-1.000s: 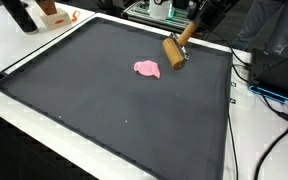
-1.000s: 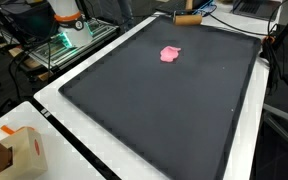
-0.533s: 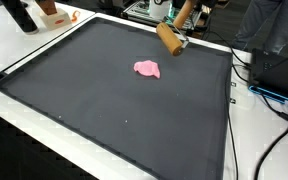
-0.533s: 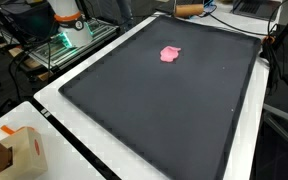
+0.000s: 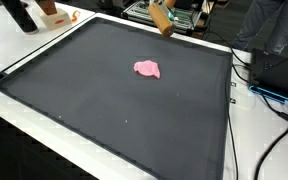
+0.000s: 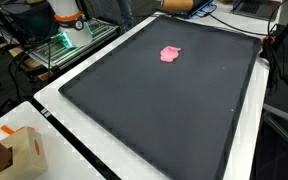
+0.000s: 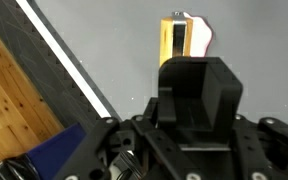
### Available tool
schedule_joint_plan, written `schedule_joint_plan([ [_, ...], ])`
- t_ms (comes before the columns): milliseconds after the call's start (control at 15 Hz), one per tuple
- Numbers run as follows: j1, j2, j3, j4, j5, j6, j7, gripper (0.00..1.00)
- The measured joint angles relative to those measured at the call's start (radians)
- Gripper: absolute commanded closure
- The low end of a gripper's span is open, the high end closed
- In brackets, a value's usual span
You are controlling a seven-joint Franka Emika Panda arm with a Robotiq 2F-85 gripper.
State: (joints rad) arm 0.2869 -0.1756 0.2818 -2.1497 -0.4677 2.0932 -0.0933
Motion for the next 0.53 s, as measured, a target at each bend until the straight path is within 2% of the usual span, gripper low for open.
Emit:
schedule_joint_plan([
  [267,-0.001,-0.011,0.0,-0.01,0.0,-0.005,-0.004,0.51],
  [333,-0.001,-0.011,0.0,-0.01,0.0,-0.005,-0.005,0.76],
  [533,-0.001,-0.007,0.001,-0.01,0.0,-0.004,-0.005,0.76],
])
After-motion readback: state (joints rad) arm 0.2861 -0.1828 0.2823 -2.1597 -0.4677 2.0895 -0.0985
